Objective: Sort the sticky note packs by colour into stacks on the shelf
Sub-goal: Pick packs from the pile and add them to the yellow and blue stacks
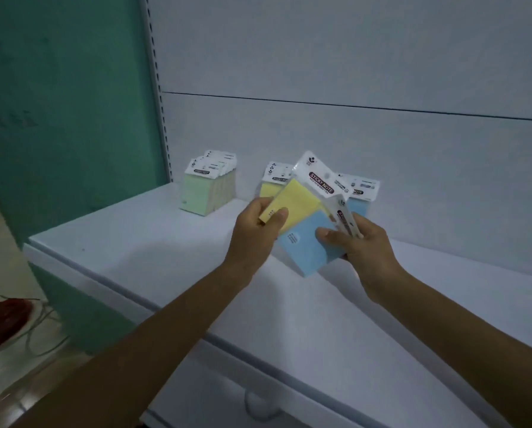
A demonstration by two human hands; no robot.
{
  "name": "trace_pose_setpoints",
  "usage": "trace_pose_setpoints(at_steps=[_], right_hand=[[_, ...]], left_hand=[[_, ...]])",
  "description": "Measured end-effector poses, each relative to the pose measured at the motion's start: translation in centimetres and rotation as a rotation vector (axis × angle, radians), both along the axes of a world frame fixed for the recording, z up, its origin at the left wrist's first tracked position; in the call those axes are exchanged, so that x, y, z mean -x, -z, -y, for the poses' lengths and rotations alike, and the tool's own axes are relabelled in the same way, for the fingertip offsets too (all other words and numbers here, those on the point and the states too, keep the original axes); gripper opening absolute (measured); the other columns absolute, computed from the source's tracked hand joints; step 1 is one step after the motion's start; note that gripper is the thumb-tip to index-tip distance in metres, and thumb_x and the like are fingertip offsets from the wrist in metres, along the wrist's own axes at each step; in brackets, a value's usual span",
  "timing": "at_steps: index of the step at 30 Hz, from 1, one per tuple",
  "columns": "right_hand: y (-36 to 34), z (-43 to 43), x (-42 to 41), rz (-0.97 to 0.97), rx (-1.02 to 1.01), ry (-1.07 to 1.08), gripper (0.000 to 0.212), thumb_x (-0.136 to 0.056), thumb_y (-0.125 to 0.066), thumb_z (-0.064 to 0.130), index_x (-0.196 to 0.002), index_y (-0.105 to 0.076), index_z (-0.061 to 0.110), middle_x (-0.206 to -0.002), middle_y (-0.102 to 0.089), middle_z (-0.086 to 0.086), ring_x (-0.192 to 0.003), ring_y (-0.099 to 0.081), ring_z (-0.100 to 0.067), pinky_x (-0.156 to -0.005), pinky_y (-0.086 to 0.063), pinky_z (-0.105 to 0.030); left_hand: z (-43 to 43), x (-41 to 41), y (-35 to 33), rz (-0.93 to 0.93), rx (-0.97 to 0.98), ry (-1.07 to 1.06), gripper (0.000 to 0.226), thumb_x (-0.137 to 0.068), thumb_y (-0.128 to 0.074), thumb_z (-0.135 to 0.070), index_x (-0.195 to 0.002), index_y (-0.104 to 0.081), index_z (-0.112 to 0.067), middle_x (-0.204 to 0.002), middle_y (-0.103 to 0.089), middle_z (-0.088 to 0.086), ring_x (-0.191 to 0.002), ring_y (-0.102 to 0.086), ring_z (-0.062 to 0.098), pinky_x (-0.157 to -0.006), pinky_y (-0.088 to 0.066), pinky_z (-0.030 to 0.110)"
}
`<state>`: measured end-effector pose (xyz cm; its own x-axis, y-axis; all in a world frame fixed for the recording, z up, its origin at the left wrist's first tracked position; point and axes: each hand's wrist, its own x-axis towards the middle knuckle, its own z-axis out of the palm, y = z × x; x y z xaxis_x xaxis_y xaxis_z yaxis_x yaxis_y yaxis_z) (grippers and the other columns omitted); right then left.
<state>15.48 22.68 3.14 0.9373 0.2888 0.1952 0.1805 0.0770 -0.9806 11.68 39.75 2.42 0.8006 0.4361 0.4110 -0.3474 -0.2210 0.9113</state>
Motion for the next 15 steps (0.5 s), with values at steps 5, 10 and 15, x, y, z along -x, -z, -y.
trace_pose_setpoints(at_steps=[5,10,15], right_hand=[[-0.6,-0.5,-3.4,0.325,0.283,0.238,0.018,-0.078,-0.072,0.008,-0.09,-0.064,0.018,-0.092,-0.066,0.003,-0.082,-0.059,-0.013,-0.07,-0.045,-0.021],[-1.7,0.1,-6.4,0.547,0.634,0.433,0.022,-0.081,-0.068,0.011,-0.101,-0.065,0.019,-0.097,-0.064,0.0,-0.085,-0.054,-0.017,-0.072,-0.038,-0.025],[-1.3,-0.9,-7.9,0.483,0.873,0.474,0.025,-0.081,-0.069,0.015,-0.104,-0.064,0.022,-0.098,-0.066,0.001,-0.091,-0.058,-0.022,-0.073,-0.042,-0.028]], left_hand=[[-5.0,-4.4,0.0,-0.124,-0.456,0.184,0.014,-0.083,-0.069,-0.017,-0.087,-0.055,-0.019,-0.079,-0.058,-0.008,-0.066,-0.052,0.009,-0.073,-0.043,0.03],[-8.5,-7.3,1.3,-0.202,-0.649,0.269,0.022,-0.085,-0.066,-0.022,-0.097,-0.053,-0.01,-0.094,-0.065,0.003,-0.087,-0.062,0.025,-0.081,-0.048,0.037],[-10.8,-10.3,1.5,-0.156,-0.803,0.216,0.029,-0.08,-0.068,-0.034,-0.1,-0.056,-0.017,-0.088,-0.062,-0.006,-0.078,-0.061,0.016,-0.075,-0.052,0.04]])
